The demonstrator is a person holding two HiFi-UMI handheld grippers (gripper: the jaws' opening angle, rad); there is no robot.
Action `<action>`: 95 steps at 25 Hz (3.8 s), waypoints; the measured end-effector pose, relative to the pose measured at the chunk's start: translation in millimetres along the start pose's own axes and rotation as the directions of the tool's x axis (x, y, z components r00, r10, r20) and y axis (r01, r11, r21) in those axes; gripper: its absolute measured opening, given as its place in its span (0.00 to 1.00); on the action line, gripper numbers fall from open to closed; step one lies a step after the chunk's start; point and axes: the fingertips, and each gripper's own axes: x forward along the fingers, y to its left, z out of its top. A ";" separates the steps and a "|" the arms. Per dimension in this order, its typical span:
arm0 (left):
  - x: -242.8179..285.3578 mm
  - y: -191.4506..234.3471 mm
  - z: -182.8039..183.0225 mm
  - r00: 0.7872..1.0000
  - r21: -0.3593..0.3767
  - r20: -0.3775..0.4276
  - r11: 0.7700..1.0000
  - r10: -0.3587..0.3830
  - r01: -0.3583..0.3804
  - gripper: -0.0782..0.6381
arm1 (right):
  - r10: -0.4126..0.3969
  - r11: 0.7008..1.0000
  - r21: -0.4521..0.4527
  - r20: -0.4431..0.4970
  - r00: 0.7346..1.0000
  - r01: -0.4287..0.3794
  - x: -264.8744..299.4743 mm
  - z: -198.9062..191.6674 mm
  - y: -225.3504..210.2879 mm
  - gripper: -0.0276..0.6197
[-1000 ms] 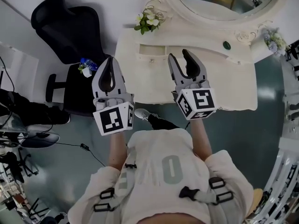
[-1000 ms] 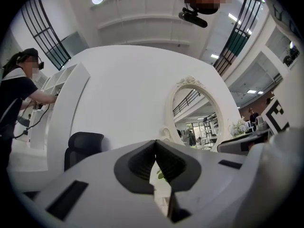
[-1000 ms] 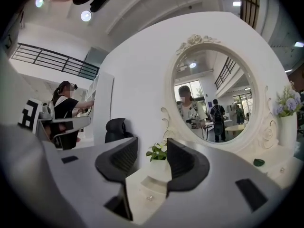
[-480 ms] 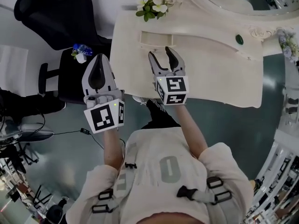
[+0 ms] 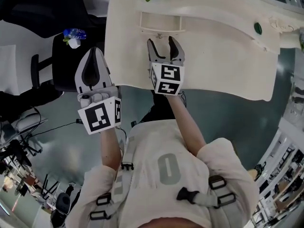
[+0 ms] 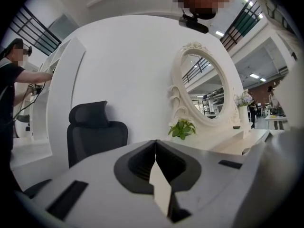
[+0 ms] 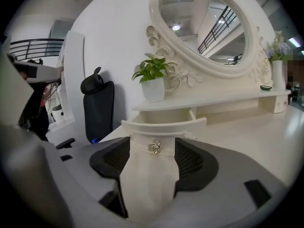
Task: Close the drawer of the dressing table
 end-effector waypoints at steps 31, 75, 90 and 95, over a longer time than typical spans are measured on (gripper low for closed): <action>33.9 -7.6 -44.5 0.994 0.010 -0.089 0.998 -0.055 0.056 0.14 | -0.121 0.992 0.021 -0.014 0.993 0.121 10.0 -15.2 -12.8 0.19; 64.2 4.2 -51.2 0.995 0.008 -0.091 1.000 -0.029 0.030 0.14 | -0.108 0.993 -0.053 0.010 0.994 0.108 53.2 13.7 -22.9 0.15; 65.9 14.0 -58.6 0.994 0.000 -0.106 1.000 -0.019 0.019 0.14 | -0.131 0.990 -0.052 0.016 0.991 0.132 65.9 21.2 -30.1 0.15; 67.6 15.4 -60.6 0.994 0.001 -0.110 1.000 -0.022 0.022 0.14 | -0.138 0.989 -0.054 0.018 0.990 0.139 70.5 23.7 -32.9 0.16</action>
